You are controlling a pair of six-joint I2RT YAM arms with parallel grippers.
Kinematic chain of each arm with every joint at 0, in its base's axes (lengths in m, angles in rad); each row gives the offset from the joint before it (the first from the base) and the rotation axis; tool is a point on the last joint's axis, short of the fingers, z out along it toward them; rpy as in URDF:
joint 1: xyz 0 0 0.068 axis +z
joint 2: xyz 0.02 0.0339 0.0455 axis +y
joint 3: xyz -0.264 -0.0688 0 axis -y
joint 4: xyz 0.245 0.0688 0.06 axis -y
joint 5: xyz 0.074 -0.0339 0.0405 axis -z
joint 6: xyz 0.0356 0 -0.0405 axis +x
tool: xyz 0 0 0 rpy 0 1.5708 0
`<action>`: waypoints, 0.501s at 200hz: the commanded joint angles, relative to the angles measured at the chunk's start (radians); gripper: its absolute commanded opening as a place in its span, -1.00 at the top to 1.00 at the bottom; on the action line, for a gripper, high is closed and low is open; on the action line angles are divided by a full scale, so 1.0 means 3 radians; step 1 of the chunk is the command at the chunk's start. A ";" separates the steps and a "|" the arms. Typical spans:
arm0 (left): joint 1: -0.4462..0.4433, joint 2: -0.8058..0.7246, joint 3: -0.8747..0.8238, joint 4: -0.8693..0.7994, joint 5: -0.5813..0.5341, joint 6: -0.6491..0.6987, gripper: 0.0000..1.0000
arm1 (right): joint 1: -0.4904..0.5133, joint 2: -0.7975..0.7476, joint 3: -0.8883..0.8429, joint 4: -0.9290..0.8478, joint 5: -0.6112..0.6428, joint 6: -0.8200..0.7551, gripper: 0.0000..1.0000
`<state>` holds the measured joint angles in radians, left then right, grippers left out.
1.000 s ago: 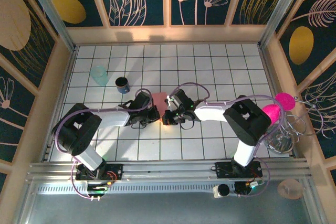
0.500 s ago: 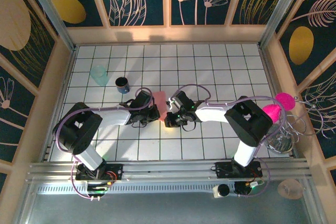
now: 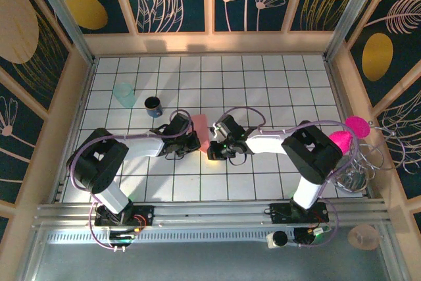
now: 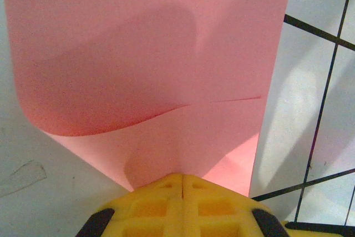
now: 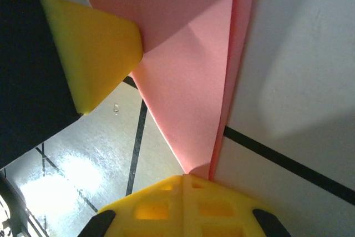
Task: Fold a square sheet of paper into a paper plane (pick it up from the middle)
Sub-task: Third fold the triangle at the center of the table.
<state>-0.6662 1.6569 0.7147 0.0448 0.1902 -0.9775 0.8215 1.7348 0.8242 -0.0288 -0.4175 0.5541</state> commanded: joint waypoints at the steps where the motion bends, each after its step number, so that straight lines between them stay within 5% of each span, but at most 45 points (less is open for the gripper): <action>1: 0.0007 0.0151 -0.0022 -0.0298 -0.0157 0.0007 1.00 | -0.0008 -0.0225 0.0075 0.0096 -0.0057 0.0019 0.84; 100: 0.0007 0.0156 -0.0010 -0.0287 -0.0138 0.0024 1.00 | -0.0056 0.0170 0.0109 0.0153 0.0016 0.0009 0.90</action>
<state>-0.6662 1.6588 0.7170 0.0448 0.1894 -0.9771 0.8173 1.7695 0.8722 0.0177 -0.4198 0.5568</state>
